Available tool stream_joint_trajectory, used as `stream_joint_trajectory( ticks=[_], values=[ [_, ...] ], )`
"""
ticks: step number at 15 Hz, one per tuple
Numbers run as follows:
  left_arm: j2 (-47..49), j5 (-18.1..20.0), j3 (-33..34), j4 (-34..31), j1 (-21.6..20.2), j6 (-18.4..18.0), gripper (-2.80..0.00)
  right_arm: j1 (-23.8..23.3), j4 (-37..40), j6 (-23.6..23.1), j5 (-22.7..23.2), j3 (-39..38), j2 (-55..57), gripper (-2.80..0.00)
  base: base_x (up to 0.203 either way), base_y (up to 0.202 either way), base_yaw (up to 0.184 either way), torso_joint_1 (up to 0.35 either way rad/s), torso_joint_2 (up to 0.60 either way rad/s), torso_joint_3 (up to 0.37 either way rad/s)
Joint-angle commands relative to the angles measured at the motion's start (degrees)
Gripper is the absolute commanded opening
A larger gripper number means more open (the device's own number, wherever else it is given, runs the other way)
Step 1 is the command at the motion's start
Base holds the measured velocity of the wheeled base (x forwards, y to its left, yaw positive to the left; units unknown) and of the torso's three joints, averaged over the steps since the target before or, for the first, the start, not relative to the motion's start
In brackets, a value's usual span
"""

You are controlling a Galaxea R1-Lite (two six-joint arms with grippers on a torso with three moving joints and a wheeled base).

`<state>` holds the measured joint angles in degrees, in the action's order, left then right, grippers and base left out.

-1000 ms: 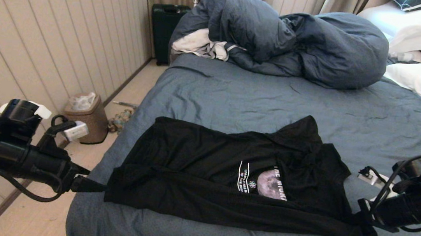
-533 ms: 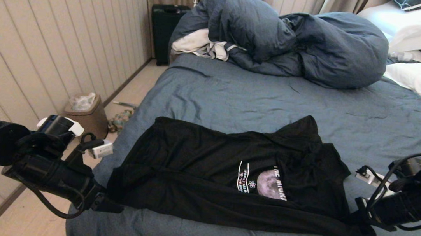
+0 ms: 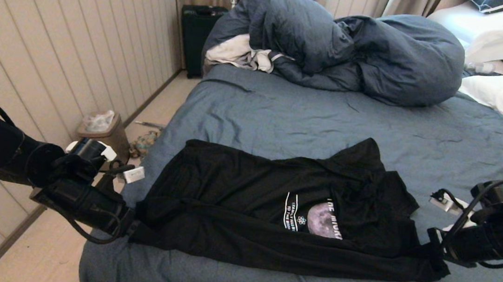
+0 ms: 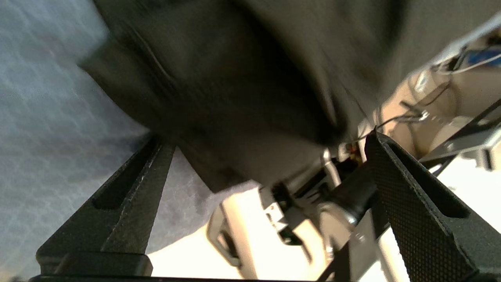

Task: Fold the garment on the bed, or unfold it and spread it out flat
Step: Fold the black T-shirt

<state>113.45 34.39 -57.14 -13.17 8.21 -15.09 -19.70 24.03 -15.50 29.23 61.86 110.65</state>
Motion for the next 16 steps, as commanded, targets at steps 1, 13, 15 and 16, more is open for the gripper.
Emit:
stream_joint_trajectory(
  ticks=[1, 13, 15, 16],
  values=[
    [3.28, 0.28, -1.79, 0.02, 0.39, 0.99, 0.00, 0.10, 0.05, -0.14, 0.21, 0.02, -0.70, -2.80, 0.000, 0.000, 0.000, 0.000, 0.00, 0.000],
    [5.27, 0.34, -4.28, -0.11, 4.01, 5.24, -2.80, 0.10, -0.03, -0.23, 1.09, -0.24, -0.70, -2.80, 0.000, 0.000, 0.000, 0.000, 0.00, 0.000],
    [4.64, 0.92, -3.92, -0.26, 4.18, 5.41, -2.80, 0.03, -0.03, -0.23, 1.09, -0.24, -0.78, -2.80, 0.000, 0.000, 0.000, 0.000, 0.00, 0.000],
    [4.20, 1.47, -3.74, -0.52, 4.47, 5.48, -2.80, 0.01, -0.03, -0.23, 1.09, -0.33, -0.78, -2.80, 0.000, 0.000, 0.000, 0.000, 0.00, 0.000]
  ],
)
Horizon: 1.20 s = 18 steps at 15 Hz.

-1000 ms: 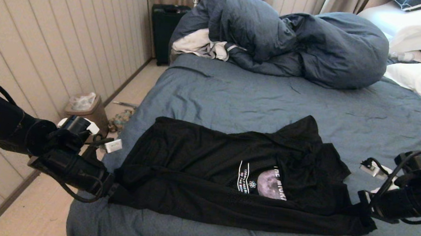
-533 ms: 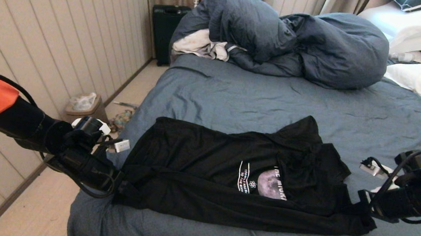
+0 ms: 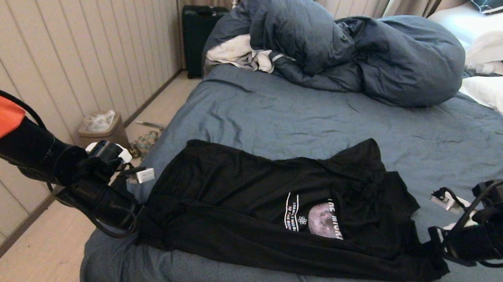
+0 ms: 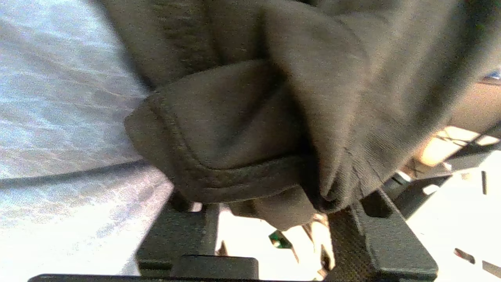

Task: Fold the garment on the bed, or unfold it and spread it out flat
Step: Fold the black T-shirt

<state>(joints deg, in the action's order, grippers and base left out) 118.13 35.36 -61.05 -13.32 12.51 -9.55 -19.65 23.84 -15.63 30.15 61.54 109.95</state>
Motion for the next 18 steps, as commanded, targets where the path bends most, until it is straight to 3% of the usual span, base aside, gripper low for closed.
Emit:
stream_joint_trajectory(
  ticks=[1, 7, 13, 14, 15, 18],
  values=[
    [-1.07, 1.30, 0.23, -0.72, 0.34, 0.02, -2.80, -0.04, 0.15, -0.10, 0.17, -0.19, -0.08, -2.80, 0.000, 0.000, 0.000, 0.000, 0.00, 0.000],
    [-4.75, 4.68, 0.40, -3.96, 1.90, 1.09, -2.80, -0.21, 0.15, -0.28, 0.77, -0.36, -0.89, -2.80, 0.000, 0.000, 0.000, 0.000, 0.00, 0.000],
    [-3.97, 4.40, 0.05, -3.38, 1.83, 1.05, -2.80, -0.21, 0.15, -0.34, 0.79, -0.37, -0.96, -2.80, 0.000, 0.000, 0.000, 0.000, 0.00, 0.000],
    [-4.08, 4.15, 0.34, -3.10, 1.84, 1.02, -1.71, -0.21, 0.15, -0.37, 0.79, -0.37, -0.96, -2.80, 0.000, 0.000, 0.000, 0.000, 0.00, 0.000],
    [-4.22, 4.01, 0.58, -2.72, 1.89, 0.93, 0.00, -0.21, 0.15, -0.32, 0.79, -0.54, -0.96, -2.80, 0.000, 0.000, 0.000, 0.000, 0.00, 0.000],
    [-3.48, 2.25, -0.23, -1.80, 0.67, 1.08, 0.00, -0.12, 0.15, -0.37, 0.82, -1.05, -0.87, -2.80, 0.000, 0.000, 0.000, 0.000, 0.00, 0.000]
  ],
)
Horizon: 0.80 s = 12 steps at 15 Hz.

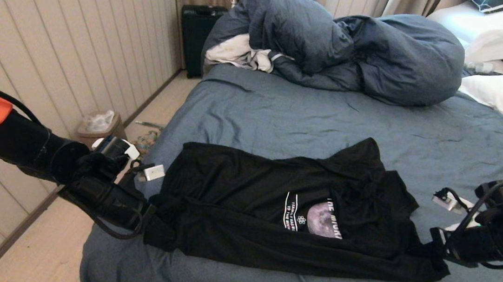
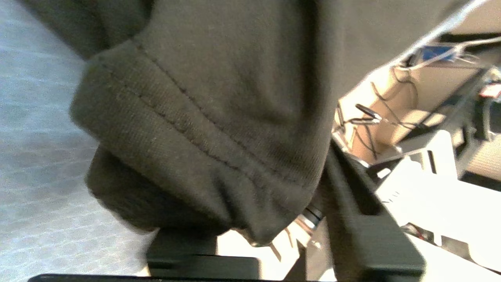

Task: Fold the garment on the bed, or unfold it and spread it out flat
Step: Fold the black T-shirt

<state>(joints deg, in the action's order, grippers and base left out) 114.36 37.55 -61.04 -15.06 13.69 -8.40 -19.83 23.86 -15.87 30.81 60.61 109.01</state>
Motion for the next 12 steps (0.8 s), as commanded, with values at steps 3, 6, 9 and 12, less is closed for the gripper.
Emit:
stream_joint_trajectory(
  ticks=[3, 6, 9, 12],
  values=[
    [-3.26, -0.77, 0.21, -0.06, -3.25, -0.19, 0.00, -0.03, 0.16, -0.12, 0.48, -0.23, -0.22, -2.80, 0.000, 0.000, 0.000, 0.000, 0.00, 0.000],
    [-8.09, -3.44, 0.22, -0.28, -7.19, -0.24, 0.00, -0.03, 0.22, -0.07, 0.66, -0.15, -0.55, -2.80, 0.000, 0.000, 0.000, 0.000, 0.00, 0.000],
    [-13.28, -6.37, 0.71, -0.78, -9.07, -0.13, 0.00, 0.03, 0.22, 0.12, 0.66, 0.26, -0.29, -2.80, 0.000, 0.000, 0.000, 0.000, 0.00, 0.000],
    [-15.18, -12.08, 1.55, -1.58, -8.29, 2.42, 0.00, -0.01, 0.22, 0.32, 0.57, 1.04, 0.56, -2.80, 0.000, 0.000, 0.000, 0.000, 0.00, 0.000]
  ],
)
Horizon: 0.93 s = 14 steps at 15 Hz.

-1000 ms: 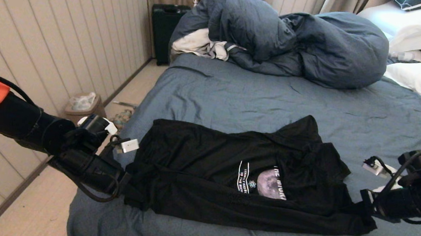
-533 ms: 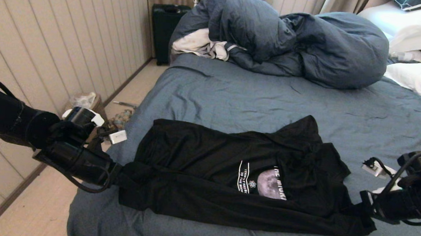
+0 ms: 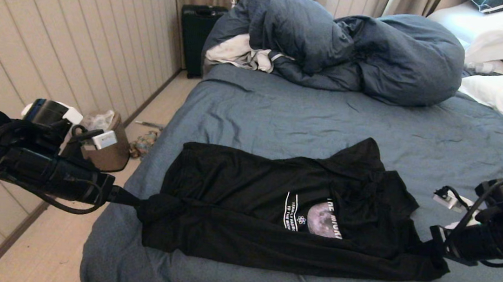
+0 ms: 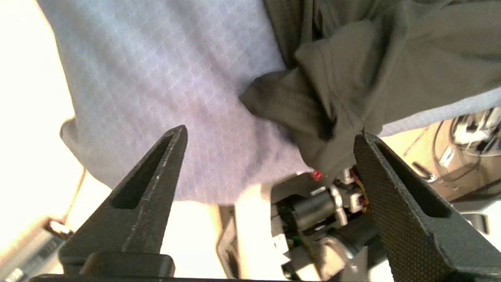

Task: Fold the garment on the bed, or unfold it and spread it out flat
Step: Fold the black T-shirt

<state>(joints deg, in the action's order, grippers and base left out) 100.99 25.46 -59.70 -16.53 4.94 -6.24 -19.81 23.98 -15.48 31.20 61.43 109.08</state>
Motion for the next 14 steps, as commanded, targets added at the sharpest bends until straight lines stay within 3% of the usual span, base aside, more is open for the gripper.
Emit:
stream_joint_trajectory(
  ticks=[1, 6, 14],
  values=[
    [-1.92, -0.05, 0.28, -0.79, 2.04, 1.39, 0.00, -0.06, 0.08, -0.07, 0.06, 0.54, 0.85, -2.80, 0.000, 0.000, 0.000, 0.000, 0.00, 0.000],
    [-0.22, 0.85, 2.01, -6.12, 11.08, 5.14, 0.00, -1.16, 0.26, 0.27, -0.17, 0.94, 1.95, -2.80, 0.000, 0.000, 0.000, 0.000, 0.00, 0.000],
    [7.64, -3.26, 1.68, 0.70, 12.91, 10.24, 0.00, -1.36, 0.63, 0.70, 0.01, 0.02, -2.87, -2.80, 0.000, 0.000, 0.000, 0.000, 0.00, 0.000]
  ],
)
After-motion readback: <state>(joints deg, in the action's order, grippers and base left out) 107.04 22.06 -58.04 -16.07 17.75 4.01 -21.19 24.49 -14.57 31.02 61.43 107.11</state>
